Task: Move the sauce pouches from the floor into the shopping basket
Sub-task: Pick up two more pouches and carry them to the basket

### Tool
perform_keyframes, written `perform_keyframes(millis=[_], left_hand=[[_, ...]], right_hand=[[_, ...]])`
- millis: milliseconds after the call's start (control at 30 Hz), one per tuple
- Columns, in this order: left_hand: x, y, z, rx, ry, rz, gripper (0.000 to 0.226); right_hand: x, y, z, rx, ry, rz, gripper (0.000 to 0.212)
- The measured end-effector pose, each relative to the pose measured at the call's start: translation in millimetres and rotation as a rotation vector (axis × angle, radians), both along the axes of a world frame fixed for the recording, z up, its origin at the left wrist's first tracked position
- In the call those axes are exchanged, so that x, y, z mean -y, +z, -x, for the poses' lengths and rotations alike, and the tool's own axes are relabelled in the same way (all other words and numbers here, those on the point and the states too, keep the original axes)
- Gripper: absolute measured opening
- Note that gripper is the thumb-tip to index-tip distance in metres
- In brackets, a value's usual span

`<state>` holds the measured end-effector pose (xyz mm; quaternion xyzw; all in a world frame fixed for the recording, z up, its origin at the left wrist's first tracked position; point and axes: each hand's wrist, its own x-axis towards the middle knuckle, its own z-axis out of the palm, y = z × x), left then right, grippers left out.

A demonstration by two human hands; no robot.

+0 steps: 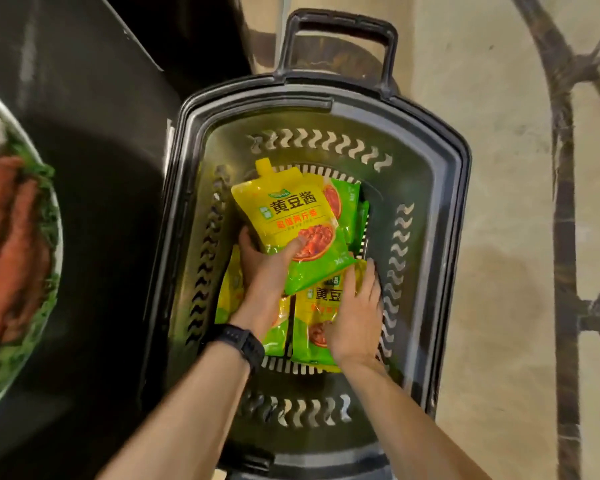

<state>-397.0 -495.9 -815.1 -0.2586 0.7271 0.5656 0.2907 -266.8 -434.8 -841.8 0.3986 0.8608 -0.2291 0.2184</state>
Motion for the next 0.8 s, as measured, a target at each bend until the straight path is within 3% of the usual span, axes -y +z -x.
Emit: perform_keyframes(millis=[133, 233, 367, 500, 600, 700, 800], left_hand=[[-25.6, -20.3, -2.2, -0.063, 0.11, 0.009, 0.098], [-45.7, -32.5, -2.4, -0.035, 0.264, -0.068, 0.102], [-86.0, -58.8, -2.5, -0.023, 0.511, -0.18, 0.098], [-123.8, -78.7, -3.9, 0.041, 0.633, -0.245, 0.099], [-129.7, -79.2, -3.8, 0.057, 0.487, -0.142, 0.099], [-105.3, -69.5, 1.7, 0.137, 0.237, -0.024, 0.088], [-71.4, -49.7, 1.6, 0.132, -0.023, 0.13, 0.099]], right_hand=[[1.3, -17.7, -6.1, -0.051, 0.192, -0.038, 0.093], [19.4, -35.4, -30.1, -0.077, 0.32, -0.09, 0.069], [27.5, -60.5, -50.2, -0.079, 0.386, -0.107, 0.068], [25.9, -88.3, -61.6, -0.25, 0.42, -0.33, 0.064], [40.6, -72.1, -61.8, -0.285, 0.314, -0.281, 0.063], [47.5, -44.5, -56.2, -0.15, 0.283, -0.171, 0.054], [21.9, -22.2, -32.4, -0.055, 0.278, -0.076, 0.055]])
